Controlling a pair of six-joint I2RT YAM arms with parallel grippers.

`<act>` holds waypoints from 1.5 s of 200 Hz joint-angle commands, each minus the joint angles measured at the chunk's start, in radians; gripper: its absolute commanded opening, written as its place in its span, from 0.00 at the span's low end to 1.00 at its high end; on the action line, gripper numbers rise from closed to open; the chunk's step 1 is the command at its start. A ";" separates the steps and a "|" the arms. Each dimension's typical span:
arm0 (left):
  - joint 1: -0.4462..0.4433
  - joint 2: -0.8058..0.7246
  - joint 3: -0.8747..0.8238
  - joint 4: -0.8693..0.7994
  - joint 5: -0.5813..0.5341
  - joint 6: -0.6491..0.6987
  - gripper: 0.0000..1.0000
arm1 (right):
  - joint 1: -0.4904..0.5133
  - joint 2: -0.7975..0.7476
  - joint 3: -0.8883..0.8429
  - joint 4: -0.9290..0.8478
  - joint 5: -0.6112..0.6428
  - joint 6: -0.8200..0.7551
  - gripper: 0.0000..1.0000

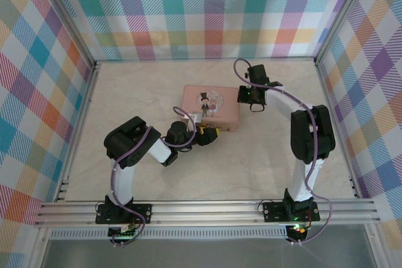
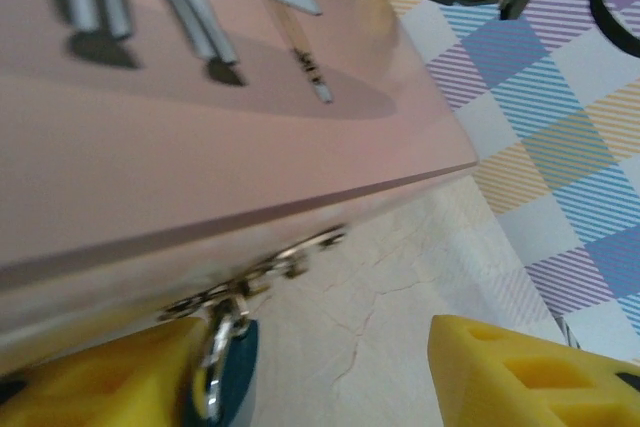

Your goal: Unlock a padlock with a key

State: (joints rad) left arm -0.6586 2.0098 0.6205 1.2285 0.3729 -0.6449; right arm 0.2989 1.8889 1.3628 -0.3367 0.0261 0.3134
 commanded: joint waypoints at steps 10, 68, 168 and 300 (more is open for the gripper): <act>0.019 -0.031 -0.010 -0.057 0.004 -0.011 0.54 | 0.013 0.019 0.005 -0.033 -0.024 -0.005 0.00; 0.045 -0.036 0.007 -0.122 0.028 -0.015 0.38 | 0.013 0.021 0.011 -0.030 -0.029 -0.005 0.00; 0.068 -0.054 0.025 -0.242 0.065 0.002 0.16 | 0.013 0.044 0.041 -0.033 -0.038 -0.016 0.00; 0.070 -0.097 0.021 -0.371 0.135 0.022 0.16 | 0.016 0.177 0.221 -0.007 -0.175 -0.090 0.00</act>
State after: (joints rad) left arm -0.5777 1.9236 0.6411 0.9779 0.3985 -0.6281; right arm 0.3023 2.0159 1.5299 -0.3752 -0.0814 0.2661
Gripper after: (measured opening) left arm 0.161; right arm 0.065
